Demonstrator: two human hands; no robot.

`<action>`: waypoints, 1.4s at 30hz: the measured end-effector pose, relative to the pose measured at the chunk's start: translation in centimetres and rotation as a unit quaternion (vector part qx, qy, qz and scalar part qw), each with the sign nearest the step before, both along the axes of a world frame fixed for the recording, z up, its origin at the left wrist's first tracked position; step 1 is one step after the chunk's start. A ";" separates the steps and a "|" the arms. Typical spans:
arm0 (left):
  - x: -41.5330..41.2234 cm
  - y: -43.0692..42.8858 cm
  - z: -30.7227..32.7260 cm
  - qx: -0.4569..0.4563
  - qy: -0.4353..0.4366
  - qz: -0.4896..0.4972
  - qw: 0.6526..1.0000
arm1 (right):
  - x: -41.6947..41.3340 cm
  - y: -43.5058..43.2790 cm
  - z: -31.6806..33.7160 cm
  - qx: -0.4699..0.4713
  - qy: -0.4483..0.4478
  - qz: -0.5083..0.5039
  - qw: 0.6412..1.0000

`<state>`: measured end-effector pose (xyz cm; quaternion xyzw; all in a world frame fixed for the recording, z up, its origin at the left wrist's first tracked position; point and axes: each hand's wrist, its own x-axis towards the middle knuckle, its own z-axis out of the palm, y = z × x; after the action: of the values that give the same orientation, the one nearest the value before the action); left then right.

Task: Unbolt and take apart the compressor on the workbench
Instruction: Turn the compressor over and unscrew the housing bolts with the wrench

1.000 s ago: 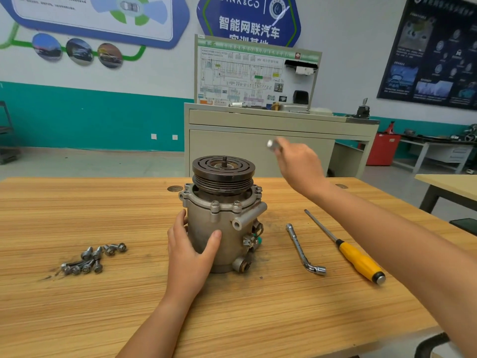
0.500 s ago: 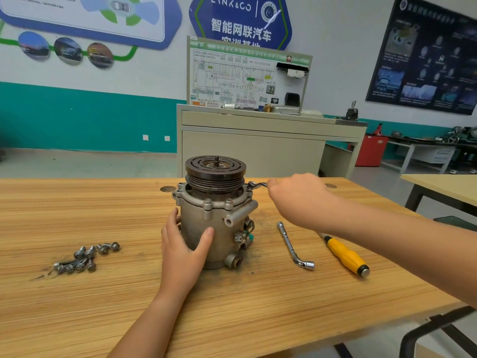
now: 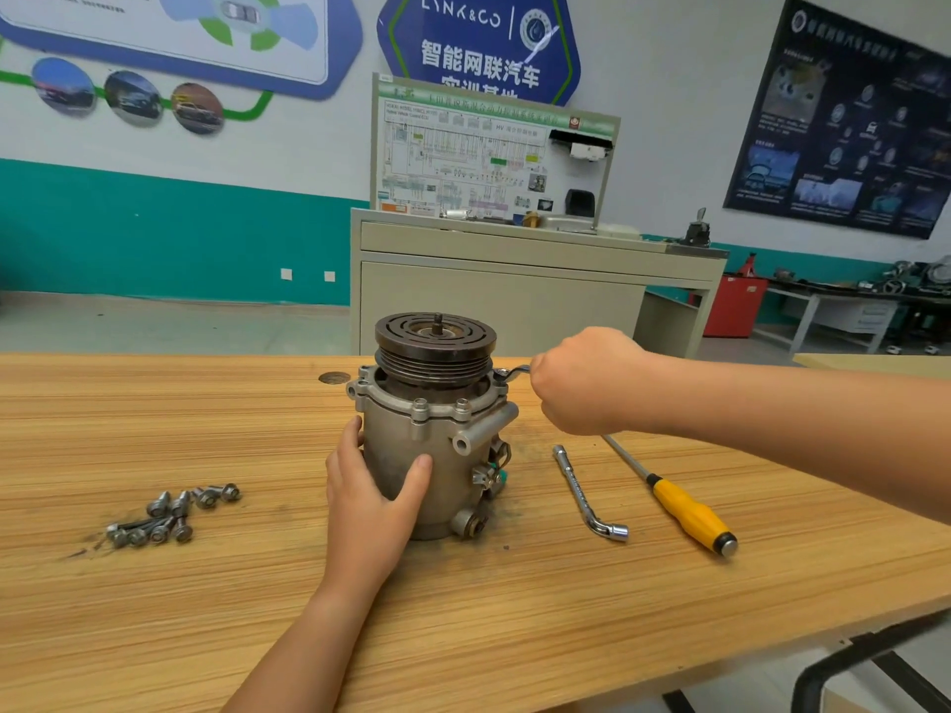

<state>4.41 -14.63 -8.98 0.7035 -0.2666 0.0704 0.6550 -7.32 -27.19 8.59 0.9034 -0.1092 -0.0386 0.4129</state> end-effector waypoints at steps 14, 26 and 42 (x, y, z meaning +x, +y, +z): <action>0.0 0.1 -0.1 0.014 0.000 0.006 1.000 | 4.5 -6.0 -1.3 0.038 -0.071 0.055 0.995; 0.1 0.0 0.2 0.021 -0.002 0.012 1.000 | 3.9 -10.1 -6.8 0.131 -0.362 0.292 0.875; -0.2 0.2 0.1 0.007 0.011 0.001 1.000 | -1.1 -0.1 -15.2 0.764 -0.605 0.016 0.225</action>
<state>4.20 -14.42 -8.91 0.7094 -0.2593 0.0616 0.6525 -8.37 -27.26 -6.65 0.5437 -0.2305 0.4605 -0.6627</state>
